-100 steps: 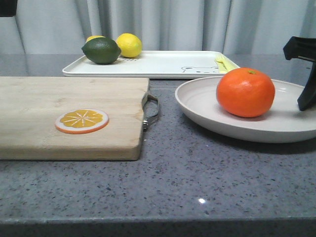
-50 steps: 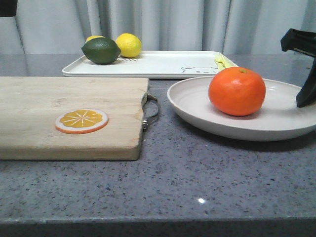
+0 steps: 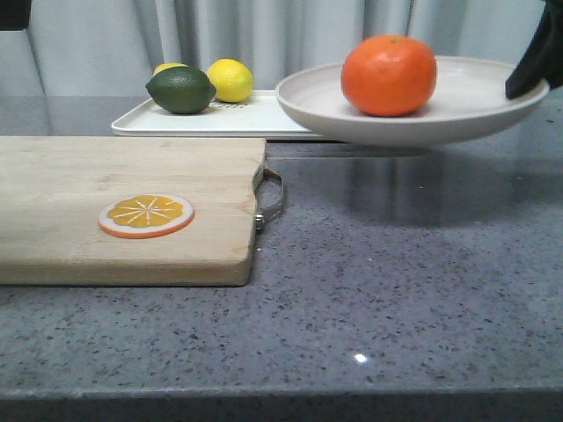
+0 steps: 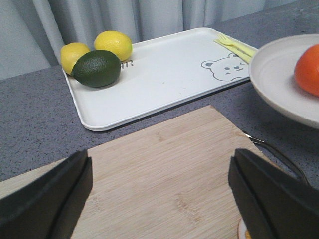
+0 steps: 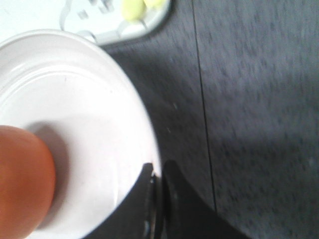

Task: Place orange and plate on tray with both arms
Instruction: 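Lift the plate with the orange using the right gripper toward the tray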

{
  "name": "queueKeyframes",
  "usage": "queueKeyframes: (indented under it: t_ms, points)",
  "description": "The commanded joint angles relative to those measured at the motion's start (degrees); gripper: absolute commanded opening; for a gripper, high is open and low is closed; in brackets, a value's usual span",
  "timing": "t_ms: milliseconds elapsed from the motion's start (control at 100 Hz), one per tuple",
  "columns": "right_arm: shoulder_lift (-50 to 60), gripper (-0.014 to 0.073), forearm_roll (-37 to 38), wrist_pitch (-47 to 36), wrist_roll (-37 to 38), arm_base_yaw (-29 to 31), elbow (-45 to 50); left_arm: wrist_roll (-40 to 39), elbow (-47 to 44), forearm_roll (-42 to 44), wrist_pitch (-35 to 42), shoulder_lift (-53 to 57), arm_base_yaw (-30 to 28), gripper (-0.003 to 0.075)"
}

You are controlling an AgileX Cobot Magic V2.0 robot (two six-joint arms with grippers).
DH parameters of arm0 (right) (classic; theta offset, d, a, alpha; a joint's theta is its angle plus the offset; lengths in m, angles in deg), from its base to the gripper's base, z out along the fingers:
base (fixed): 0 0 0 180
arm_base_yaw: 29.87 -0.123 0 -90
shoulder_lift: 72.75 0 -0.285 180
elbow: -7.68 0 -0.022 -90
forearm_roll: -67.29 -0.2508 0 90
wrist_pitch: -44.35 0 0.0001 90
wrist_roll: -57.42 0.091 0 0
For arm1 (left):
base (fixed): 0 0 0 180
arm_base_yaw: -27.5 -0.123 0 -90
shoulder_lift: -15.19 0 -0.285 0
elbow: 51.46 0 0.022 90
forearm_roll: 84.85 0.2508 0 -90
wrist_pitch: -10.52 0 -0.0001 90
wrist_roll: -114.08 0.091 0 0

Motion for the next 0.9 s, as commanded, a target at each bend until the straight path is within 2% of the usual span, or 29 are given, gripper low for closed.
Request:
queueKeyframes:
  t_ms: [0, 150, 370, 680, 890]
  points:
    - [1.52, -0.0065, -1.42, -2.61, -0.61, 0.16, -4.74, 0.04, 1.55, 0.04, 2.68, 0.22, -0.21, 0.0547]
    - [-2.41, -0.0065, -1.58, -2.61, -0.61, 0.16, -10.46, 0.04, 1.55, 0.04, 2.68, 0.22, -0.21, 0.0547]
    - [-13.82, -0.0065, -3.49, -3.0, -0.61, 0.16, -21.52, 0.04, 1.55, 0.04, 2.68, 0.22, -0.21, 0.0547]
    - [-29.51, -0.0065, -9.06, 1.94, -0.61, 0.16, -41.66, 0.04, 1.55, 0.04, 2.68, 0.22, -0.21, 0.0547]
    - [-36.98, -0.0064, -9.79, 2.86, -0.61, 0.11, -50.34, 0.04, 1.55, 0.04, 2.68, 0.22, -0.21, 0.0547]
